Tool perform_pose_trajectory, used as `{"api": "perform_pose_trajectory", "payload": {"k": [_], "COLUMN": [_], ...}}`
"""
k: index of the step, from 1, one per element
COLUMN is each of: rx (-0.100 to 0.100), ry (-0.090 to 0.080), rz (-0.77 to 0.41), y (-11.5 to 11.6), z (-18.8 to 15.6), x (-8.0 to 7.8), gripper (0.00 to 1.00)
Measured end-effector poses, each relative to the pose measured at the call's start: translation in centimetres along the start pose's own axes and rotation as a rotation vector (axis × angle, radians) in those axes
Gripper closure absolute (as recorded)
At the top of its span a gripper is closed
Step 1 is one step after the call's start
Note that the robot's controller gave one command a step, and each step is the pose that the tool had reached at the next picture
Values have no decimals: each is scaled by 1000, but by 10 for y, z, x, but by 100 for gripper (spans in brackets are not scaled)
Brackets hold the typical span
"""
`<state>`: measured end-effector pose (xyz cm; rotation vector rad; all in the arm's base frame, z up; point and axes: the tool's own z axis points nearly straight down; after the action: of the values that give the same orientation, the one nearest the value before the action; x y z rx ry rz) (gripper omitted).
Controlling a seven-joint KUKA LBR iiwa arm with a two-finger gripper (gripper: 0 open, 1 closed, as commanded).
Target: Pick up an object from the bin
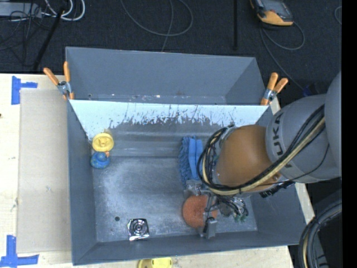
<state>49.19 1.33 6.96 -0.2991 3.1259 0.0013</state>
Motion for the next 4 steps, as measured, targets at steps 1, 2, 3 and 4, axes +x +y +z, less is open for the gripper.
{"api": "perform_pose_trajectory", "payload": {"k": [1,2,3,4], "rx": [0,0,0,0], "ry": [-1,3,3,1], "rz": [29,74,74,54], "y": [-1,-18,-18,-42], "z": [0,0,0,-117], "x": [2,16,16,-25], "gripper": [0,100,100,100]}}
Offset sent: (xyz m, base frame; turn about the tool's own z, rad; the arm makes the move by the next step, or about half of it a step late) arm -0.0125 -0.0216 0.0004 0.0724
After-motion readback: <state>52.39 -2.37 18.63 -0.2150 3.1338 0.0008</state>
